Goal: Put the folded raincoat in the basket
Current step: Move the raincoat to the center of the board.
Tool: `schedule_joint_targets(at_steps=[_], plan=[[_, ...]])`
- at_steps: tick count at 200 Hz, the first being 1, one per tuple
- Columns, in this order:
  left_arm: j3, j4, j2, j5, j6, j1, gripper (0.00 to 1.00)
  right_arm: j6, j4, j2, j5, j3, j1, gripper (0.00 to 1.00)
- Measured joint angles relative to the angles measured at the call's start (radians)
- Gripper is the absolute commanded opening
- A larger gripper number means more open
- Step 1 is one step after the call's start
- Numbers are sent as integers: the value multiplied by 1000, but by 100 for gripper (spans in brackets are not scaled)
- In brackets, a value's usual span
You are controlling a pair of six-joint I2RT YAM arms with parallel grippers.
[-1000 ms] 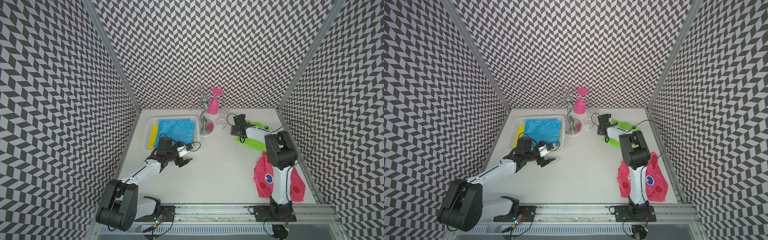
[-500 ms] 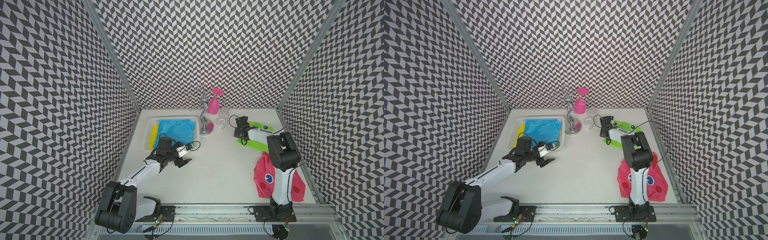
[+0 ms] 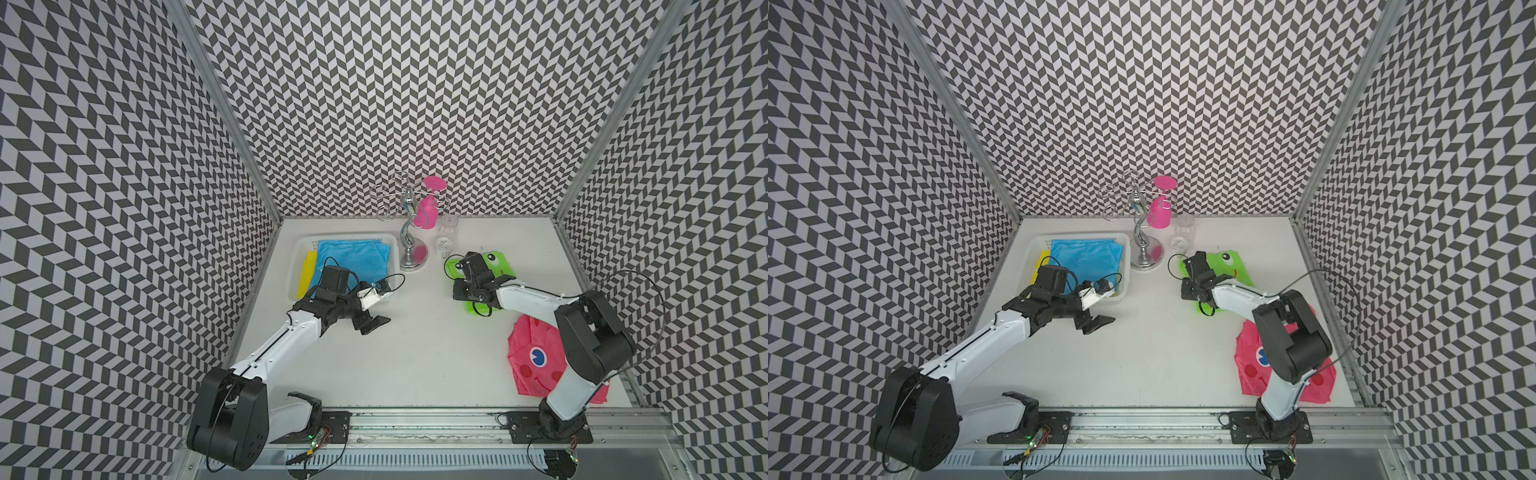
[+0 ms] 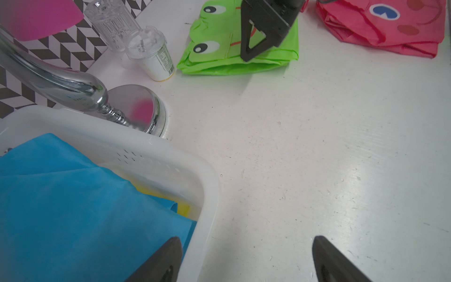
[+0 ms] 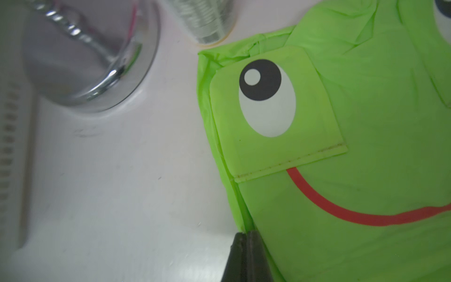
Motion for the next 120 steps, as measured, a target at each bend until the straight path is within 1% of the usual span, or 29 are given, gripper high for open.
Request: schedule_joint_targets(at_steps=[32, 56, 60, 71, 77, 99, 110, 120], plan=[[29, -5, -2, 74, -98, -10, 86, 74, 12, -76, -68, -105, 130, 0], [20, -9, -2, 109, -148, -53, 86, 143, 11, -107, -100, -163, 232, 0], [18, -10, -2, 111, -154, -60, 86, 158, 11, -111, -107, -169, 250, 4], [9, -11, 0, 119, -167, -77, 86, 184, 11, -121, -132, -175, 294, 25], [3, -12, 0, 123, -172, -85, 86, 201, 17, -125, -152, -175, 317, 32], [-29, -13, 3, 130, -170, -113, 87, 223, 35, -161, -235, -175, 374, 43], [-51, -14, 3, 129, -156, -127, 87, 216, 24, -190, -248, -175, 373, 48], [-72, -14, 3, 130, -142, -145, 88, 194, -3, -229, -256, -174, 352, 50]])
